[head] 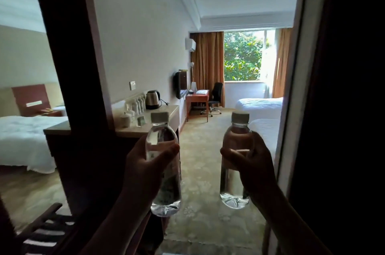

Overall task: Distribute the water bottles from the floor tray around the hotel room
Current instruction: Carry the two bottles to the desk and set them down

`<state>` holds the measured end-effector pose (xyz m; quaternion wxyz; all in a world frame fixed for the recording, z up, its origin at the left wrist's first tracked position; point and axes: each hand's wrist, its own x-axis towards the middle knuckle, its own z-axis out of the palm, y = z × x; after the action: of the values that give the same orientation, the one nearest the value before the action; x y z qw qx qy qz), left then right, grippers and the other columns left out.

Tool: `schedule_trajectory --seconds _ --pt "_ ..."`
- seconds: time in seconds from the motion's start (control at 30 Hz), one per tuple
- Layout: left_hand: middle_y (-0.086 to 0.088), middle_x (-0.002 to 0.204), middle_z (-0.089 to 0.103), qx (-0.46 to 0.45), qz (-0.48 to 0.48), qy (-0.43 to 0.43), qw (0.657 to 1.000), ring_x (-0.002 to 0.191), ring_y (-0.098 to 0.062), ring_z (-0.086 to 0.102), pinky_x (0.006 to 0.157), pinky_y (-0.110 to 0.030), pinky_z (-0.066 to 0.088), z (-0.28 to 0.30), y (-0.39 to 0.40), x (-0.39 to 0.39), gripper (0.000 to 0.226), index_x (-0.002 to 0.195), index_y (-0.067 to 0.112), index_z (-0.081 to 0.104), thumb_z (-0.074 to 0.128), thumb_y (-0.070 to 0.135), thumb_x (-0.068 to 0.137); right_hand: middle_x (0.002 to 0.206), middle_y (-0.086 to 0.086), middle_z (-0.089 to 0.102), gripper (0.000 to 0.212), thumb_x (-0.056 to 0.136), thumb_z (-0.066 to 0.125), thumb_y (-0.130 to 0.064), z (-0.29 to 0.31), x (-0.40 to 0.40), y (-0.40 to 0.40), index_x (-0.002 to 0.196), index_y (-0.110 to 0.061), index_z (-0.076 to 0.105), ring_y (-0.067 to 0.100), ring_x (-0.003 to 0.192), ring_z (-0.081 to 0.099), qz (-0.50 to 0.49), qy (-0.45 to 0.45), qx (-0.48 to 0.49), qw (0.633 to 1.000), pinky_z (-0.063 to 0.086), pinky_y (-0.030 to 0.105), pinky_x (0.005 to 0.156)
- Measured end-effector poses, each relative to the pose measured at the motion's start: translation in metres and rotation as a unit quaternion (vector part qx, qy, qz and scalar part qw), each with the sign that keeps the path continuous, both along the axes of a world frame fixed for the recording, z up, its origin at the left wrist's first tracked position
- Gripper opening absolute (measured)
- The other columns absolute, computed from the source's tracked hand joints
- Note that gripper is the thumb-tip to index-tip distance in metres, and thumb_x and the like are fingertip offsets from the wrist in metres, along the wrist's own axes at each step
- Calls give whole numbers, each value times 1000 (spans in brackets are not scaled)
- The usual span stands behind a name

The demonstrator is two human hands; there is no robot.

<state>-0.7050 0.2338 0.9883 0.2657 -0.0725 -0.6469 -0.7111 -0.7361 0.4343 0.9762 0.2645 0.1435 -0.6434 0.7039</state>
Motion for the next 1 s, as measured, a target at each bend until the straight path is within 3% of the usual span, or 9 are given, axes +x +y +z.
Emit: schedule_trajectory --seconds 0.07,0.17,0.27,0.37,0.43,0.63,0.8,0.9,1.0 --pt "1 62 72 6 -43 0 999 50 -12 67 45 -25 55 0 24 -28 34 86 19 68 84 15 56 78 -3 66 44 63 86 -3 -1 -19 25 91 -25 62 2 62 64 -35 -4 -6 999 52 21 50" --pt "-1 67 73 5 -94 8 995 55 -16 69 48 -24 54 0 48 -70 40 92 15 67 84 22 57 78 -4 67 41 55 79 -19 -4 -51 52 91 -26 62 11 66 65 -59 -14 -13 998 53 28 54" --pt "-6 73 74 -8 -112 15 994 61 -26 72 53 -32 56 -3 60 -117 51 95 17 67 76 43 53 73 -9 70 38 55 77 -19 -8 -88 64 89 -27 62 8 64 66 -75 -17 -9 997 54 30 55" --pt "-11 80 73 -18 -115 17 993 74 -40 71 65 -50 61 -8 65 -173 50 97 23 70 76 46 53 74 -12 71 37 56 76 -18 -13 -134 63 90 -26 62 6 63 67 -86 -15 2 996 54 23 53" --pt "-10 81 72 -21 -124 15 992 76 -40 71 70 -55 60 -10 64 -215 47 94 28 70 77 45 51 78 -5 70 38 58 77 -21 -13 -171 58 93 -25 61 9 68 69 -96 -16 11 995 55 24 54" --pt "-4 83 73 -83 -130 43 987 73 -23 72 65 -33 60 2 42 -346 59 95 28 66 83 46 42 89 8 67 56 48 79 -43 3 -304 31 97 -21 61 28 82 70 -113 -14 10 993 60 39 64" --pt "-11 82 70 -54 -164 53 984 75 -39 69 69 -53 59 18 30 -468 46 91 35 66 79 37 47 90 7 69 56 48 78 -42 23 -413 22 99 -24 63 17 77 72 -130 -10 22 991 58 29 59" --pt "-14 80 70 -35 -169 48 984 69 -40 69 62 -46 59 14 33 -523 44 89 31 66 78 34 47 89 3 69 56 48 75 -47 22 -463 26 99 -26 62 20 81 71 -147 -15 43 988 61 34 65" --pt "-15 79 70 -29 -187 39 981 67 -37 70 60 -41 59 6 41 -571 43 88 30 67 77 34 47 87 3 69 48 54 80 -37 14 -509 33 97 -24 62 13 75 71 -147 -14 48 988 57 25 57"
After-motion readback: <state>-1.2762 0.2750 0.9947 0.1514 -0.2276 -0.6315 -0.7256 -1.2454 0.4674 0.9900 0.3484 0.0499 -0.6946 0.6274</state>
